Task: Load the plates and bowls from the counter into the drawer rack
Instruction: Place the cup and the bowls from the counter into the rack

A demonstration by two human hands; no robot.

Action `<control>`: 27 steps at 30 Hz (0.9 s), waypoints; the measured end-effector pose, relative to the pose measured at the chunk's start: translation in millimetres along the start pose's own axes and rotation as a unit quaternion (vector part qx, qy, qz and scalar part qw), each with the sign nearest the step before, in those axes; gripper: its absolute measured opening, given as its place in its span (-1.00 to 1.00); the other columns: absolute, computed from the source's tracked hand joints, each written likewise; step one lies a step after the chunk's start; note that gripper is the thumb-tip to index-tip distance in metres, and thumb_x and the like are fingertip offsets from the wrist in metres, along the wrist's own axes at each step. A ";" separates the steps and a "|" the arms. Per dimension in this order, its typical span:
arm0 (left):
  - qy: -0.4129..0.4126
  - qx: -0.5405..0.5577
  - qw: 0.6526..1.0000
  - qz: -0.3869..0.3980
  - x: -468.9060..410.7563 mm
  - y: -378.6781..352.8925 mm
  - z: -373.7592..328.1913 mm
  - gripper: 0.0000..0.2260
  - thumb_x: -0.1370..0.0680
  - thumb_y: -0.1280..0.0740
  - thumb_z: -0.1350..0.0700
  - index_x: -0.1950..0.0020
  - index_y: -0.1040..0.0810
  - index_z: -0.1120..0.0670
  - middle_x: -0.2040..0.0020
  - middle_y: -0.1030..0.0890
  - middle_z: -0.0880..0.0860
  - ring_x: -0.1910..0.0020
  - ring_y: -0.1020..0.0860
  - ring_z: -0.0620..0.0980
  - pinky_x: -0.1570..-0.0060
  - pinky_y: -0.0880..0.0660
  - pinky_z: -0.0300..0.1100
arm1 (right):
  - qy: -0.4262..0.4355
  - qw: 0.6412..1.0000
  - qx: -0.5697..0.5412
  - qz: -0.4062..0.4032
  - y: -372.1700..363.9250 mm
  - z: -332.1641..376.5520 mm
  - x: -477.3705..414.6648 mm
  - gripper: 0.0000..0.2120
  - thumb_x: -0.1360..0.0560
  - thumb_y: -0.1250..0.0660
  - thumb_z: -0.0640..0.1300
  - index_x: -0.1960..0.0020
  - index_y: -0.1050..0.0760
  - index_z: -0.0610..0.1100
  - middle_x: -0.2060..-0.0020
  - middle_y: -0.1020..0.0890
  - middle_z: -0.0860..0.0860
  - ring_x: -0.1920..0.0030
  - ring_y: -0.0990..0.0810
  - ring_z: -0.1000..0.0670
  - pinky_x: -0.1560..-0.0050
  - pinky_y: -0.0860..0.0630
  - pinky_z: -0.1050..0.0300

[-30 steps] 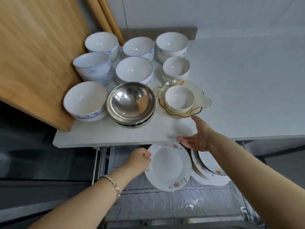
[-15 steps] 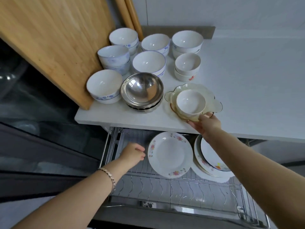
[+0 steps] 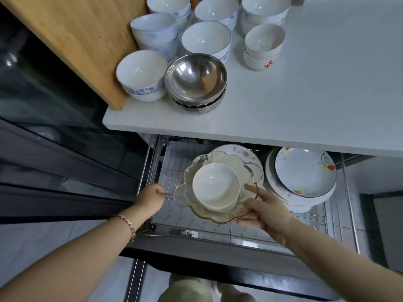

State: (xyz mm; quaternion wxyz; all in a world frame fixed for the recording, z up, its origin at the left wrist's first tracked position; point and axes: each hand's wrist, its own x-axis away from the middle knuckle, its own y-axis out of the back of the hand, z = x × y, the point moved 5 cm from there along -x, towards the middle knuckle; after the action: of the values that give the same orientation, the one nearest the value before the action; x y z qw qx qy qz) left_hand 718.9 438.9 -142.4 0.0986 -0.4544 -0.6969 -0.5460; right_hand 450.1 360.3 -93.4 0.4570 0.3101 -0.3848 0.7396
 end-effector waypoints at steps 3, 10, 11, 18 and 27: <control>0.005 -0.024 0.999 -0.033 -30.4 10.3 15.0 -0.64 -0.54 -0.22 0.32 -0.35 -0.41 0.23 -0.30 -0.49 0.22 0.00 -0.57 0.11 0.14 -0.47 -0.21 | -0.007 1.000 0.009 -0.007 -22.2 -25.3 -31.7 -0.65 -0.44 -0.24 -0.46 0.02 -0.43 -0.02 0.43 -0.69 -0.14 0.50 -0.67 -0.05 0.47 -0.62 0.15; 0.051 -0.035 0.997 -0.041 -123.5 26.3 36.5 -0.40 -0.53 -0.18 0.38 -0.53 -0.08 0.13 -0.46 -0.30 0.22 -0.33 -0.44 0.22 -0.25 -0.47 0.08 | -0.029 0.996 -0.015 -0.083 -87.7 -59.5 -137.9 -0.44 -0.44 -0.28 -0.43 -0.37 -0.33 -0.04 -0.13 -0.59 -0.28 0.32 -0.68 -0.14 0.37 -0.66 0.11; 0.055 -0.037 0.997 -0.030 -135.4 25.3 39.9 -0.40 -0.54 -0.16 0.38 -0.54 -0.06 0.12 -0.49 -0.27 0.20 -0.38 -0.38 0.21 -0.31 -0.41 0.09 | -0.034 0.994 -0.035 -0.094 -96.0 -62.3 -153.8 -0.42 -0.44 -0.29 -0.42 -0.39 -0.32 -0.06 -0.16 -0.57 -0.26 0.33 -0.68 -0.13 0.39 -0.65 0.13; -0.003 -0.071 0.997 0.005 -189.3 14.7 52.0 -0.68 -0.57 -0.19 0.27 -0.33 -0.40 0.20 -0.21 -0.56 0.25 -0.16 -0.56 0.24 -0.16 -0.52 0.07 | -0.033 0.978 -0.125 -0.165 -128.4 -62.1 -260.4 -0.21 -0.34 -0.26 -0.59 -0.44 -0.23 -0.05 -0.28 -0.49 -0.27 0.51 -0.63 -0.09 0.41 -0.65 0.10; -0.019 -0.097 0.995 -0.034 -190.9 17.7 54.2 -0.89 -0.52 -0.14 0.34 0.03 -0.44 0.23 0.01 -0.60 0.25 0.00 -0.57 0.25 0.16 -0.45 -0.06 | -0.049 0.963 -0.128 -0.233 -131.4 -67.2 -312.2 -0.35 -0.45 -0.25 -0.48 -0.43 -0.25 -0.03 0.04 -0.58 -0.18 0.54 -0.61 -0.09 0.48 -0.63 0.07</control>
State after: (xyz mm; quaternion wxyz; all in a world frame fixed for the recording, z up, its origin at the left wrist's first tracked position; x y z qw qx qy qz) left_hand 859.9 384.5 -272.3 0.0226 -0.4483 -0.6572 -0.6055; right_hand 684.8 318.7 -343.3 0.6329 0.3660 -0.4158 0.5409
